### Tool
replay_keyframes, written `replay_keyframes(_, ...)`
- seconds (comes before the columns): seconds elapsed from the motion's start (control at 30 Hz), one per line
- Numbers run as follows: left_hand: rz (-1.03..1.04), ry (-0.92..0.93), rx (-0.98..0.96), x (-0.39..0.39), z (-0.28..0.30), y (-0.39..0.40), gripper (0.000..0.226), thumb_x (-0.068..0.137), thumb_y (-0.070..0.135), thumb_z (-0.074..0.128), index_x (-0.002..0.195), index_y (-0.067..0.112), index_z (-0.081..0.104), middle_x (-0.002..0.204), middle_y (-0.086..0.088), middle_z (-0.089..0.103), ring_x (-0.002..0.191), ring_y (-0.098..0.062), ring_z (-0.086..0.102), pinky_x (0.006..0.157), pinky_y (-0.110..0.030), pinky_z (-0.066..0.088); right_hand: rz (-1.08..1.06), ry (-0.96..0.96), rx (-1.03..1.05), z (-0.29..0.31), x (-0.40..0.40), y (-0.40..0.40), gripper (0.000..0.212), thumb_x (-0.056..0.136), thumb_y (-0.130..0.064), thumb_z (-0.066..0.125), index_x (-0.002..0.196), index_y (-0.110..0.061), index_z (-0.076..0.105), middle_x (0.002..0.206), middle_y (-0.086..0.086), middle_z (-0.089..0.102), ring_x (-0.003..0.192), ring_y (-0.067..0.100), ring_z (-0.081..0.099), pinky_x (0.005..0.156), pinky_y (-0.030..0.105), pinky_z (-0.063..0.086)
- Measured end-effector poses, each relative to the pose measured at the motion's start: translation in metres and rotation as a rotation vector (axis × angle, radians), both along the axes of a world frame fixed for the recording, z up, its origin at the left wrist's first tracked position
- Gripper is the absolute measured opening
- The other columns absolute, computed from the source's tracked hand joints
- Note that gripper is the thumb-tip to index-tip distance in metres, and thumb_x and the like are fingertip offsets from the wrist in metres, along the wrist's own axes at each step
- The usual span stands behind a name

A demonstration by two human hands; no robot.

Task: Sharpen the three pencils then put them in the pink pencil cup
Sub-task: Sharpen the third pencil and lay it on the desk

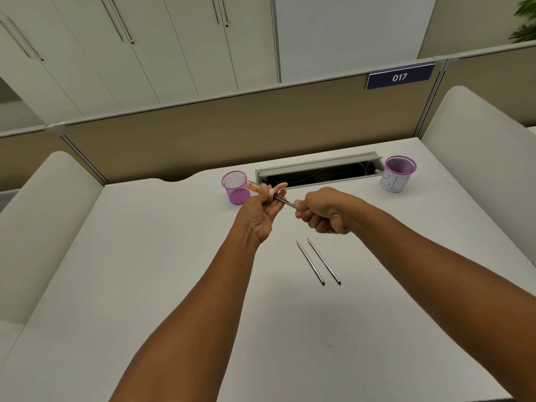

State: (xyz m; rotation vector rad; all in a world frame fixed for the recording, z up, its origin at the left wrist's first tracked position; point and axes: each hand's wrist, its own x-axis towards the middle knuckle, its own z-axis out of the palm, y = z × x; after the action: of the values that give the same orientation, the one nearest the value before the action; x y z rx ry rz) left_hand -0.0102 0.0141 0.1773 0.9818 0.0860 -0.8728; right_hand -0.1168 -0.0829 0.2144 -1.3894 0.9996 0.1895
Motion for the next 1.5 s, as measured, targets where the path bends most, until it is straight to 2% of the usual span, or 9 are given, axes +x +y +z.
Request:
replay_keyframes(0.13,0.024,-0.009,0.032,0.001,0.002,-0.003,0.014,0.101,0.011,0.049,0.114,0.006,0.048,0.087,-0.018,0.072,0.090,-0.029,0.070,0.080,-0.040,0.058,0.104,-0.046,-0.181,-0.006,-0.004,-0.001,0.033,0.100,-0.029,0.047,0.093,-0.002,0.065,0.068,0.004,0.052,0.052,0.011,0.036,0.045,0.021,0.029)
replay_keyframes(0.27,0.074,0.040,0.031,0.002,0.002,-0.003,0.003,0.101,0.008,0.047,0.101,0.007,0.050,0.086,-0.019,0.070,0.099,-0.033,0.067,0.088,-0.042,0.056,0.237,-0.071,-0.938,-0.024,-0.006,0.017,0.020,0.097,-0.030,0.050,0.094,-0.011,0.056,0.084,0.002,0.057,0.073,0.020,0.052,0.060,0.029,0.038)
replay_keyframes(0.47,0.084,0.069,-0.006,-0.002,0.004,-0.005,0.006,0.101,0.006,0.047,0.096,0.006,0.051,0.092,-0.020,0.069,0.099,-0.034,0.067,0.097,-0.047,0.051,0.150,-0.254,-1.760,-0.053,-0.008,0.020,0.010,0.076,-0.005,0.072,0.073,-0.007,0.063,0.062,0.008,0.057,0.051,0.023,0.048,0.046,0.024,0.025)
replay_keyframes(0.6,0.064,0.084,-0.021,-0.002,-0.001,-0.005,0.010,0.102,0.007,0.046,0.094,0.006,0.052,0.087,-0.019,0.072,0.093,-0.032,0.069,0.093,-0.045,0.052,0.161,-0.065,-1.422,-0.033,-0.003,0.026,0.012,0.092,-0.018,0.055,0.084,-0.011,0.062,0.073,0.005,0.056,0.063,0.022,0.053,0.052,0.025,0.029)
replay_keyframes(0.77,0.050,0.043,0.019,-0.002,-0.002,-0.003,0.007,0.102,0.011,0.047,0.101,0.007,0.052,0.080,-0.017,0.074,0.098,-0.032,0.069,0.086,-0.043,0.055,-0.003,0.033,-0.242,-0.004,0.006,0.006,0.029,0.098,-0.021,0.047,0.087,-0.003,0.066,0.072,0.006,0.054,0.052,0.012,0.036,0.042,0.021,0.028)
replay_keyframes(0.87,0.065,0.040,0.049,0.001,0.000,-0.005,0.007,0.101,0.012,0.049,0.100,0.007,0.054,0.098,-0.021,0.070,0.105,-0.034,0.067,0.084,-0.043,0.055,0.036,0.036,-0.289,-0.007,0.008,0.007,0.029,0.098,-0.022,0.046,0.090,-0.002,0.066,0.074,0.008,0.054,0.056,0.013,0.039,0.045,0.021,0.030)
replay_keyframes(1.23,0.085,0.082,0.048,0.006,0.006,-0.005,0.008,0.100,0.010,0.051,0.094,0.005,0.052,0.115,-0.025,0.065,0.106,-0.037,0.066,0.096,-0.047,0.052,0.118,-0.192,-1.613,-0.048,-0.005,0.031,0.010,0.084,-0.010,0.064,0.075,-0.007,0.063,0.065,0.007,0.059,0.051,0.017,0.035,0.048,0.021,0.015)
replay_keyframes(1.37,0.044,0.060,0.049,0.005,0.008,-0.006,0.009,0.100,0.013,0.050,0.098,0.005,0.052,0.110,-0.025,0.067,0.100,-0.036,0.068,0.093,-0.045,0.054,0.155,-0.056,-1.311,-0.035,-0.003,0.030,0.023,0.097,-0.023,0.046,0.084,-0.012,0.061,0.074,0.004,0.057,0.055,0.016,0.042,0.046,0.022,0.017)
replay_keyframes(1.5,0.006,0.020,0.048,0.002,0.013,-0.005,0.007,0.101,0.011,0.048,0.096,0.007,0.050,0.101,-0.025,0.068,0.099,-0.034,0.067,0.097,-0.045,0.051,-0.051,-0.009,-0.284,-0.006,0.007,0.012,0.029,0.096,-0.023,0.045,0.081,-0.006,0.064,0.065,0.003,0.052,0.047,0.010,0.032,0.041,0.021,0.024)
